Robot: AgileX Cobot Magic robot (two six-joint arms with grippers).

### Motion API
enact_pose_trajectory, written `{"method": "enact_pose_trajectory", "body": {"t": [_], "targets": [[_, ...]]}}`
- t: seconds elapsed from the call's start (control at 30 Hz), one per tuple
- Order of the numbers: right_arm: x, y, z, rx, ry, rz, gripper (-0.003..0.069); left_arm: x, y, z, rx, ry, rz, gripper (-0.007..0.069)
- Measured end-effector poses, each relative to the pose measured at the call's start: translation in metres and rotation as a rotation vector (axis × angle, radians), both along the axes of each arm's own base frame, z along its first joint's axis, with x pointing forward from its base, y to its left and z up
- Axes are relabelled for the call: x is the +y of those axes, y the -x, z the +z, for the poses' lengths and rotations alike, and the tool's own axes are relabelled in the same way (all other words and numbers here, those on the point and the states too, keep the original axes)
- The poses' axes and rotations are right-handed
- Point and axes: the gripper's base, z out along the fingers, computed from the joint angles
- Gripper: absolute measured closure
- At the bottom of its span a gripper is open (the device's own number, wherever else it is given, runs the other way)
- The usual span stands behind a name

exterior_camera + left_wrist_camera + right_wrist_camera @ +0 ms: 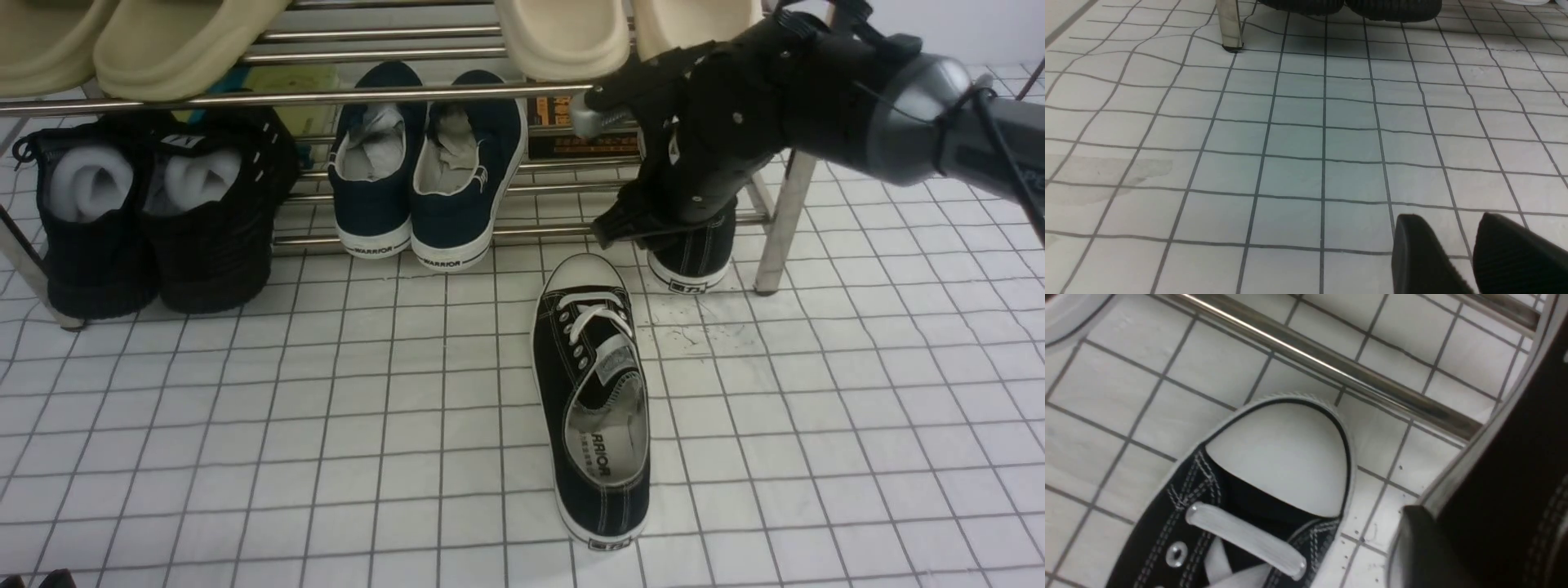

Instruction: Take the shoes off the shelf with your hand from the white checkered tablecloth.

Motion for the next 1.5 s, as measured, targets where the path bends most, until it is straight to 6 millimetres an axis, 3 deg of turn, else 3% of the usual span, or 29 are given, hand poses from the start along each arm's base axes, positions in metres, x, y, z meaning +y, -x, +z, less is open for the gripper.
{"method": "enact_pose_trajectory", "body": {"t": [0.03,0.07,0.13,0.47,0.6,0.73,0.87,1.03,1.3,1.5], "targets": [[0.000,0.000,0.000,0.001,-0.001,-0.001,0.0475,0.000,0.000,0.000,0.000,0.000,0.000,0.0385],[-0.002,0.004,0.003,0.023,0.004,-0.007,0.0577,0.000,0.000,0.000,0.000,-0.001,0.000,0.0385],[-0.004,0.009,0.008,0.062,0.007,-0.019,0.0638,0.000,0.000,0.000,0.000,-0.002,0.000,0.0385],[-0.031,0.072,0.071,0.258,0.019,-0.039,0.0648,0.000,0.000,0.000,0.000,-0.010,0.001,0.0385],[-0.040,0.095,0.068,0.311,-0.009,-0.032,0.0648,0.000,0.000,0.000,0.000,-0.010,0.001,0.0385],[-0.052,0.131,0.053,0.415,-0.034,-0.034,0.0647,0.000,0.000,0.000,0.000,-0.010,0.001,0.0385],[-0.057,0.148,0.036,0.451,-0.081,-0.046,0.0645,0.000,0.000,0.000,0.000,-0.010,0.001,0.0385],[-0.056,0.151,0.024,0.461,-0.112,-0.048,0.0645,0.000,0.000,0.000,0.000,-0.010,0.001,0.0385],[-0.044,0.134,0.015,0.376,-0.211,-0.059,0.0645,0.000,0.000,0.000,0.000,-0.011,0.001,0.0385],[-0.036,0.122,-0.004,0.388,-0.219,-0.073,0.0644,0.001,0.000,0.000,0.000,-0.016,0.001,0.0385]]}}
